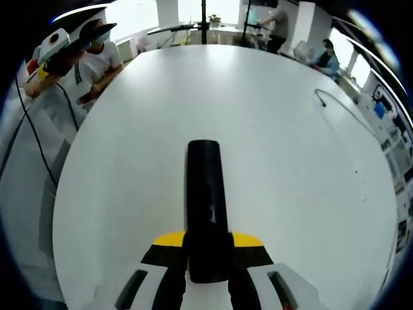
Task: Press the specified remote control buttons in sequence, fully releasing each button before pressing the next.
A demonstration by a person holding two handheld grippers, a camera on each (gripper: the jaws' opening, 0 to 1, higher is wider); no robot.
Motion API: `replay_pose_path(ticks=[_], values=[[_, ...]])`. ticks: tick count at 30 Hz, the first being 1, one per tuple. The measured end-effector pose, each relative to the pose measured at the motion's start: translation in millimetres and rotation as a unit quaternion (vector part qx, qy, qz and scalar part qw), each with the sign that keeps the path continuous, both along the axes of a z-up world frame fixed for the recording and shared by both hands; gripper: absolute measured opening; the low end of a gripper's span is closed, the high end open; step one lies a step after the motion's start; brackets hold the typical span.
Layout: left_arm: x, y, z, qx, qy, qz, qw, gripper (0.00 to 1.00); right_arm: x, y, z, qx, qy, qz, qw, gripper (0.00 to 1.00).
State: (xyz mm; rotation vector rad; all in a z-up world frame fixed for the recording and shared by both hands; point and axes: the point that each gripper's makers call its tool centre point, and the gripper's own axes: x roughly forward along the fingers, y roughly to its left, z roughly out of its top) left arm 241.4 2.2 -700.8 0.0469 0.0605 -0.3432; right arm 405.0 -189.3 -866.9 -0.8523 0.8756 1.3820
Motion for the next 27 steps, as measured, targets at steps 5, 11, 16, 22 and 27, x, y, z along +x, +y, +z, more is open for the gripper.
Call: replay_pose_path(ticks=[5, 11, 16, 22, 27], values=[[-1.8, -9.0, -5.4, 0.017, 0.007, -0.022, 0.9996, 0.96, 16.6, 1.8, 0.5, 0.011, 0.000, -0.007, 0.9999, 0.21], [-5.4, -23.5, -10.0, 0.038, 0.009, -0.055, 0.9977, 0.96, 22.2, 2.4, 0.7, 0.001, 0.001, 0.008, 1.0000, 0.21], [-4.5, -20.9, -10.1, 0.045, 0.008, -0.049, 0.9978, 0.95, 27.6, 2.5, 1.4, -0.003, 0.001, 0.014, 0.9999, 0.21], [-0.9, 7.1, -5.5, 0.062, 0.003, -0.008, 0.9980, 0.95, 32.8, 1.8, 0.9, 0.002, -0.001, 0.025, 0.9997, 0.21], [-1.7, 2.2, -11.9, 0.067, 0.015, -0.024, 0.9974, 0.95, 35.0, 3.5, 1.9, 0.008, 0.000, 0.021, 0.9998, 0.22]])
